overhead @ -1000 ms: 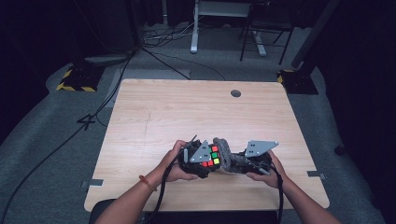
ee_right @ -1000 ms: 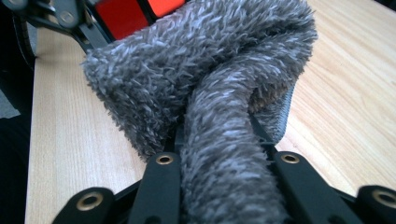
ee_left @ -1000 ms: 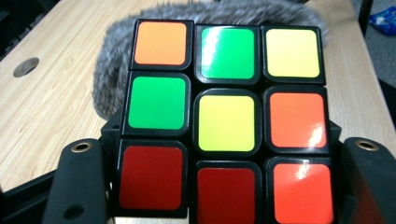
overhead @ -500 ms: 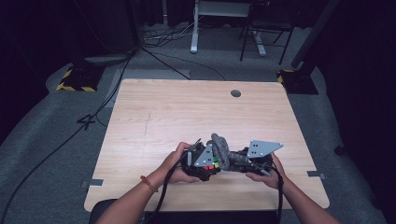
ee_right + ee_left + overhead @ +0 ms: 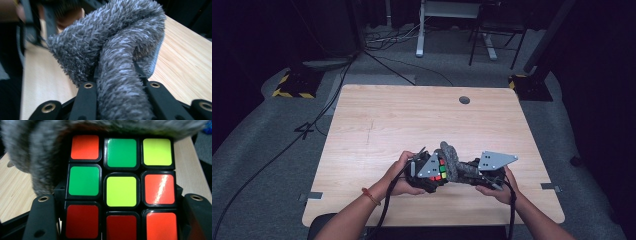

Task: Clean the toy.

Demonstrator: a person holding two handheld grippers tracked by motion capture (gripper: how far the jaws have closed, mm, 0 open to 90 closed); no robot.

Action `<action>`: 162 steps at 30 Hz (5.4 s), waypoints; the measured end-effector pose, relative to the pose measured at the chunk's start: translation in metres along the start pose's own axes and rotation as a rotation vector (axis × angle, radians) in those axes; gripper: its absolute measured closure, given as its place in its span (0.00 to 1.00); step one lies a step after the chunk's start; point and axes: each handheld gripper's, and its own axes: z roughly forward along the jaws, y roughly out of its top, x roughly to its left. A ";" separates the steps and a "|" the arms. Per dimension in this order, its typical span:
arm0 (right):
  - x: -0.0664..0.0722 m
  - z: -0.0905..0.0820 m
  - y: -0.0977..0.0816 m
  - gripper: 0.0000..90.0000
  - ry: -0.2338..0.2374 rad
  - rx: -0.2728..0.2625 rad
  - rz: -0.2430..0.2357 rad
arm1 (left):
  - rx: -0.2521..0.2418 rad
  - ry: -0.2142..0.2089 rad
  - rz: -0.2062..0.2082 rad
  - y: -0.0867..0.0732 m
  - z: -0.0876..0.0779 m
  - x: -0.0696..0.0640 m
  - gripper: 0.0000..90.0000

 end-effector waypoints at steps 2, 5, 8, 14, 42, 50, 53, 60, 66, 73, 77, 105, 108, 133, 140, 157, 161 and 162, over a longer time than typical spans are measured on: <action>0.000 0.000 0.002 0.82 0.017 -0.021 0.014 | 0.010 0.002 -0.001 0.000 0.002 0.000 0.37; 0.000 0.000 0.004 0.82 0.033 -0.035 0.021 | 0.023 0.015 0.010 0.002 0.005 -0.001 0.37; 0.000 0.002 0.004 0.82 0.008 -0.011 -0.002 | 0.036 0.016 0.012 0.002 0.006 0.000 0.37; -0.007 0.005 -0.007 0.82 -0.046 0.073 -0.012 | 0.000 0.019 -0.003 0.002 -0.001 0.002 0.37; 0.000 -0.005 -0.001 0.82 -0.043 -0.003 -0.018 | -0.007 0.020 0.017 0.007 -0.005 0.000 0.36; 0.002 -0.002 0.002 0.82 -0.021 -0.014 -0.021 | 0.021 0.026 0.029 0.008 0.000 -0.003 0.37; 0.000 -0.003 0.001 0.81 -0.018 -0.019 -0.012 | 0.017 0.027 0.024 0.008 0.000 -0.003 0.37; -0.007 0.006 -0.011 0.81 -0.032 0.042 -0.003 | -0.050 0.007 -0.021 0.007 -0.007 0.002 0.37; -0.007 0.020 -0.018 0.81 -0.012 0.096 0.003 | -0.077 -0.008 -0.041 0.006 -0.010 0.004 0.37; -0.005 0.009 -0.010 0.81 -0.019 0.042 -0.008 | -0.037 -0.018 0.005 0.006 -0.005 -0.001 0.37; -0.005 0.003 -0.006 0.81 -0.017 0.012 -0.003 | -0.043 -0.020 0.009 0.008 -0.005 -0.004 0.37; -0.003 -0.010 -0.004 0.81 -0.024 -0.039 0.015 | -0.052 -0.024 -0.017 0.011 0.001 -0.008 0.37; 0.001 -0.012 0.000 0.81 -0.036 -0.063 0.005 | -0.049 -0.021 -0.045 0.010 0.003 -0.007 0.37; 0.000 0.005 -0.011 0.81 -0.068 -0.008 0.024 | -0.132 -0.008 -0.074 0.007 -0.005 -0.004 0.37; 0.004 -0.004 -0.002 0.81 -0.081 -0.055 0.000 | -0.086 0.009 -0.054 0.009 0.003 -0.007 0.37; -0.014 0.020 -0.029 0.80 0.022 0.057 0.098 | -0.192 0.006 -0.045 0.013 -0.014 -0.005 0.37; -0.014 0.018 -0.029 0.81 0.071 0.010 0.136 | -0.195 0.005 -0.056 0.010 -0.012 -0.003 0.36; -0.014 0.017 -0.029 0.81 0.073 0.001 0.141 | -0.180 0.013 -0.055 0.010 -0.012 -0.003 0.36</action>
